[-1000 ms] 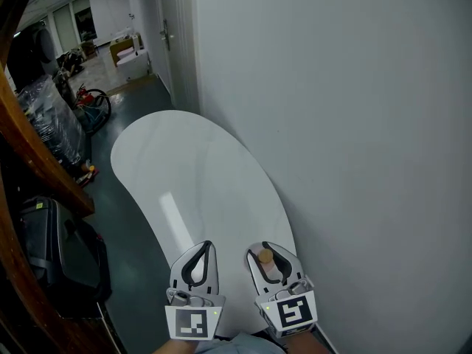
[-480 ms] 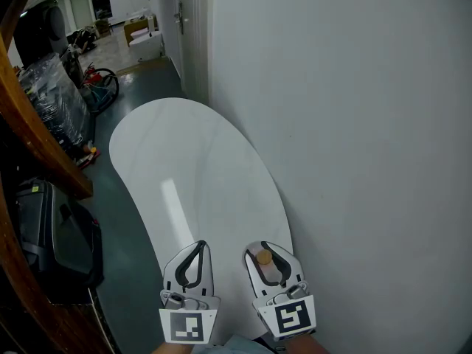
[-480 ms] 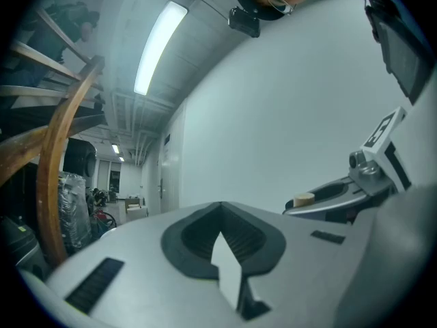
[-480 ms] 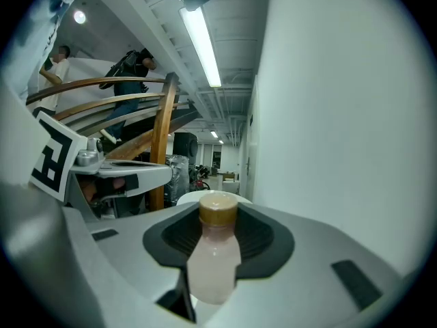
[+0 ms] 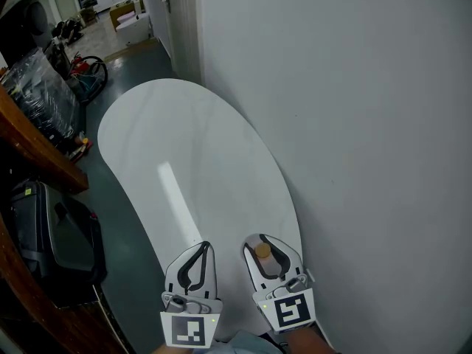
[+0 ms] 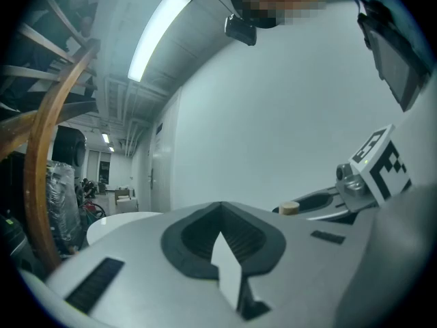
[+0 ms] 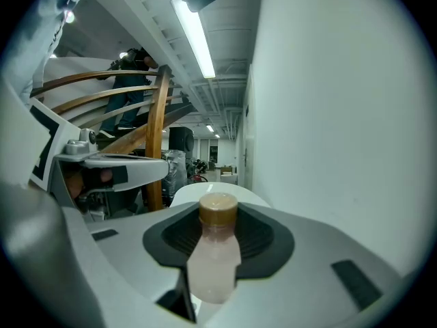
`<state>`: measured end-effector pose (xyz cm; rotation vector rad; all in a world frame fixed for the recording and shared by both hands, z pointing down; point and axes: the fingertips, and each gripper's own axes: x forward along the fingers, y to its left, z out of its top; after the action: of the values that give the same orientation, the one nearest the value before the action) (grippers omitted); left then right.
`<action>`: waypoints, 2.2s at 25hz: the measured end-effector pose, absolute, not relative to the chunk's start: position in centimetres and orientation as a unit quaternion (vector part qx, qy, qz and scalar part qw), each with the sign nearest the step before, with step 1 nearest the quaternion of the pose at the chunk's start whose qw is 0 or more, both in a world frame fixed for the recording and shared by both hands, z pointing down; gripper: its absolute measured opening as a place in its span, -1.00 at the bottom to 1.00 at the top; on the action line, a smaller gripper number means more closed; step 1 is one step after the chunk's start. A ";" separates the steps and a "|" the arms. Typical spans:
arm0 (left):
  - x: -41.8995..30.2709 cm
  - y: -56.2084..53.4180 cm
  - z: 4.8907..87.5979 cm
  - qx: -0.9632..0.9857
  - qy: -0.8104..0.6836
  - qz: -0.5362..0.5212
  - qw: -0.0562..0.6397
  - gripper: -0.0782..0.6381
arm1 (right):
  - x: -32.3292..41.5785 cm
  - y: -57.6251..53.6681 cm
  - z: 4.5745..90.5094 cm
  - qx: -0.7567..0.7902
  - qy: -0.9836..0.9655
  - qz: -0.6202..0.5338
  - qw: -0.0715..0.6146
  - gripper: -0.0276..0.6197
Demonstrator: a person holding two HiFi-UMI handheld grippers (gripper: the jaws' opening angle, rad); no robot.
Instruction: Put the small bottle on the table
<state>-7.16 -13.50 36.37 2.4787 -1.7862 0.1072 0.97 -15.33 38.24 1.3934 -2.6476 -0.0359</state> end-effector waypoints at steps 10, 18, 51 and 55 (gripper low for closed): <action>-7.0 -13.8 37.7 0.814 -0.574 0.065 0.050 -0.78 | 2.0 -15.8 42.0 0.481 -0.871 0.038 0.095 -0.53; -7.0 -14.2 38.8 0.810 -0.578 0.084 0.059 -0.78 | 2.6 -16.4 44.3 0.484 -0.865 0.075 0.108 -0.53; -6.9 -15.0 41.2 0.808 -0.571 0.121 0.087 -0.78 | 3.0 -17.0 50.9 0.486 -0.850 0.137 0.151 -0.53; -7.0 -15.1 41.3 0.807 -0.570 0.123 0.087 -0.78 | 3.0 -16.9 51.6 0.486 -0.849 0.142 0.150 -0.53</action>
<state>-6.97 -15.08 41.31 2.4048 -1.6988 0.3666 3.00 -16.86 51.59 1.3973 -2.4399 0.4091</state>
